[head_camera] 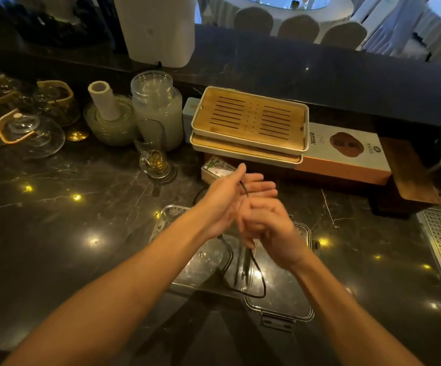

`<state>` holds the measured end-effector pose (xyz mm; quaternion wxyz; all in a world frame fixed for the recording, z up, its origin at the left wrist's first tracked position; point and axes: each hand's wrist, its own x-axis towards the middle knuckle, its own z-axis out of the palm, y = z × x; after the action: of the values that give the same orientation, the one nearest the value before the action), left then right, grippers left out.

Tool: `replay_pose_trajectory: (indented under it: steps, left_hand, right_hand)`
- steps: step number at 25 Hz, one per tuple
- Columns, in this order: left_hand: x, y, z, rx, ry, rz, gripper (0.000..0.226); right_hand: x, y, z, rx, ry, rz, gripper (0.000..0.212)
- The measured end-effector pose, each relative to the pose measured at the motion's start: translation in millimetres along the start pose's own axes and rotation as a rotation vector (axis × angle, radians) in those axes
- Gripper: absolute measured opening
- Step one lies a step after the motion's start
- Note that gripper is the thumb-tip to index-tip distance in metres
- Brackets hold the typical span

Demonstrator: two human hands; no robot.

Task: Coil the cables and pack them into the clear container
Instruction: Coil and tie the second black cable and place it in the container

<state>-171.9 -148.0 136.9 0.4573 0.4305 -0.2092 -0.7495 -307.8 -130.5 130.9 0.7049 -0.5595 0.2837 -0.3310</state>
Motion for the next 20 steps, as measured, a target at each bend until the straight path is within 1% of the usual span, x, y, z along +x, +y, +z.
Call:
replay_pose_trajectory:
  steps: [2,4,7,8,10,11,12,13,15,16,17,18,20]
  left_hand:
    - [7.6,4.6,1.9,-0.116,0.085,0.033,0.041]
    - [12.3,8.7,-2.7,-0.105,0.183,0.101,0.031]
    - [12.1,21.5,-10.3,-0.078,0.302,0.144,0.038]
    - [11.0,25.7,-11.6,-0.089,0.317,0.154,0.040]
    - [7.6,33.4,-13.3,-0.097,0.305,0.191,0.035]
    - [5.2,34.9,-13.9,-0.056,0.281,0.213,0.030]
    - [2.7,33.4,-15.2,-0.002,0.251,0.231,0.027]
    - [-0.9,29.9,-16.4,0.053,0.215,0.241,0.025]
    - [-8.8,17.3,-17.2,0.132,0.148,0.239,0.023]
    - [-11.6,9.3,-15.8,0.163,0.122,0.233,0.024]
    - [-13.8,1.3,-14.3,0.193,0.109,0.224,0.025]
    - [-15.6,-6.0,-13.3,0.226,0.105,0.211,0.027]
    - [-18.2,-18.4,-11.1,0.295,0.107,0.185,0.028]
  right_hand:
    - [-7.2,13.3,2.0,0.019,-0.033,0.045,0.019]
    - [-14.3,25.0,-0.2,-0.014,-0.026,0.054,0.023]
    - [-21.5,41.2,-4.5,-0.019,-0.027,0.115,0.025]
    - [-22.9,45.7,-5.8,-0.028,-0.050,0.165,0.024]
    - [-25.5,53.5,-10.9,-0.088,-0.142,0.288,0.024]
    - [-26.2,53.6,-15.1,-0.132,-0.183,0.331,0.026]
    - [-25.5,50.8,-20.5,-0.163,-0.181,0.351,0.030]
    - [-22.7,46.1,-26.4,-0.170,-0.120,0.349,0.035]
    - [-9.4,33.1,-38.4,-0.233,0.157,0.286,0.040]
    - [-1.0,26.2,-43.2,-0.297,0.297,0.224,0.037]
    - [7.9,20.2,-44.7,-0.335,0.378,0.161,0.033]
    - [16.3,15.5,-42.5,-0.330,0.396,0.108,0.030]
    - [28.5,8.7,-32.0,-0.289,0.356,0.036,0.031]
